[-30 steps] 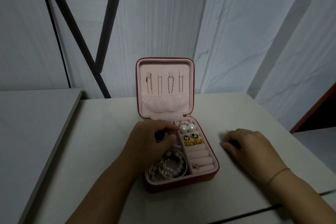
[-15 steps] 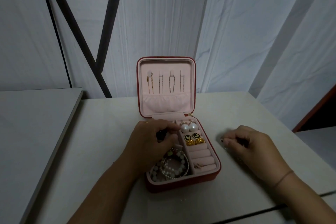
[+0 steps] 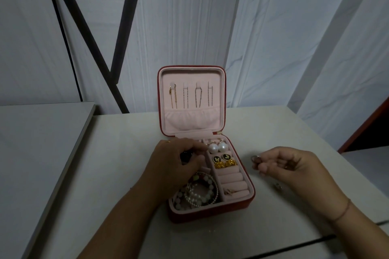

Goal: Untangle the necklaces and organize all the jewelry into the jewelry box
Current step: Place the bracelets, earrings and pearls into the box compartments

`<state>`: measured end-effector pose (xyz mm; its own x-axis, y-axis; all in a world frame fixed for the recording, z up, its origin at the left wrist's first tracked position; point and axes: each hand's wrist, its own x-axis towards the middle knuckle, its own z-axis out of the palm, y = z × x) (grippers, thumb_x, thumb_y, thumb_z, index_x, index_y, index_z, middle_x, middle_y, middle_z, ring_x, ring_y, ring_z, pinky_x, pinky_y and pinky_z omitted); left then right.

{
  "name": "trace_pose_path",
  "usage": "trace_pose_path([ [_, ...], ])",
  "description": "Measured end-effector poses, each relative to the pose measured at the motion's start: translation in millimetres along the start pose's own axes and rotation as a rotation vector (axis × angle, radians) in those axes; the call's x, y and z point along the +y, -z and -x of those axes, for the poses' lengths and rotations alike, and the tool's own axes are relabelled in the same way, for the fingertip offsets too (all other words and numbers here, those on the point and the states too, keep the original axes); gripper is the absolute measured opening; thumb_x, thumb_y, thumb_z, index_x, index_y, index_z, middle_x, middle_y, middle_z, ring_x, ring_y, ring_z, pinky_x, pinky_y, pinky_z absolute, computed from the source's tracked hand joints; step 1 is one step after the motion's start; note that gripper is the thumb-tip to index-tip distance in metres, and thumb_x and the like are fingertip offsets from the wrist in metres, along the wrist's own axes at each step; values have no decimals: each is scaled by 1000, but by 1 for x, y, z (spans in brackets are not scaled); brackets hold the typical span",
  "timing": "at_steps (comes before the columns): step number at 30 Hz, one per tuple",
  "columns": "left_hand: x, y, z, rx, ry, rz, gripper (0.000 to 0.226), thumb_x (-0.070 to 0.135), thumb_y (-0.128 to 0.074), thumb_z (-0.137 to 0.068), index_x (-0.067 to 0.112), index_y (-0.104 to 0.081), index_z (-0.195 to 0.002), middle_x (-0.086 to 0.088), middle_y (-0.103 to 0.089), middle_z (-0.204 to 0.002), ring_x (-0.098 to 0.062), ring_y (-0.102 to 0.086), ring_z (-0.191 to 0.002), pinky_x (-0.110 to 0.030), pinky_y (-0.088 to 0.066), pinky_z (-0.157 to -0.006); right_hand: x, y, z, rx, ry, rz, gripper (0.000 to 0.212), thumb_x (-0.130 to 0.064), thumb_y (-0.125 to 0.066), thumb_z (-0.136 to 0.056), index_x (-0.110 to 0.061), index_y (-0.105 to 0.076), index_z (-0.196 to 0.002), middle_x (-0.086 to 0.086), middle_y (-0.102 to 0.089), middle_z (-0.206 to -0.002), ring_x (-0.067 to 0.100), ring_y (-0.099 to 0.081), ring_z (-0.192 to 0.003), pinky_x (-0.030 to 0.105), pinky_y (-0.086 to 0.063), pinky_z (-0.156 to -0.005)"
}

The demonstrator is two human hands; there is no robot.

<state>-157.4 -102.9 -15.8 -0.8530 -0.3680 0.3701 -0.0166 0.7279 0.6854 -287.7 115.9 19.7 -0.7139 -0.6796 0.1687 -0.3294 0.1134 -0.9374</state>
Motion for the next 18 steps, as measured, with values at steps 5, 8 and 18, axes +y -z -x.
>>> trace_pose_path([
  [5, 0, 0, 0, 4, 9, 1, 22, 35, -63, -86, 36, -66, -108, 19, -67, -99, 5, -59, -92, -15, -46, -82, 4, -10, 8, -188, 163, 170, 32, -65, -69, -68, -36, -77, -79, -5, -65, -74, 17, -57, -65, 24, -46, -62],
  [8, 1, 0, 0, 7, 5, -3, 25, 38, -61, -84, 36, -67, -108, 22, -66, -96, 6, -59, -92, -12, -44, -81, 10, -12, 10, -214, 182, 170, 39, -71, -65, -66, -37, -77, -81, -12, -58, -73, 7, -52, -64, 16, -42, -63],
  [18, 0, 0, 0, 4, -2, 6, 22, 33, -63, -86, 35, -67, -108, 22, -66, -97, 6, -59, -93, -10, -44, -81, -2, -11, 4, -210, 243, 400, 15, -44, -74, -64, -39, -76, -78, -9, -58, -73, 8, -57, -67, 11, -40, -65],
])
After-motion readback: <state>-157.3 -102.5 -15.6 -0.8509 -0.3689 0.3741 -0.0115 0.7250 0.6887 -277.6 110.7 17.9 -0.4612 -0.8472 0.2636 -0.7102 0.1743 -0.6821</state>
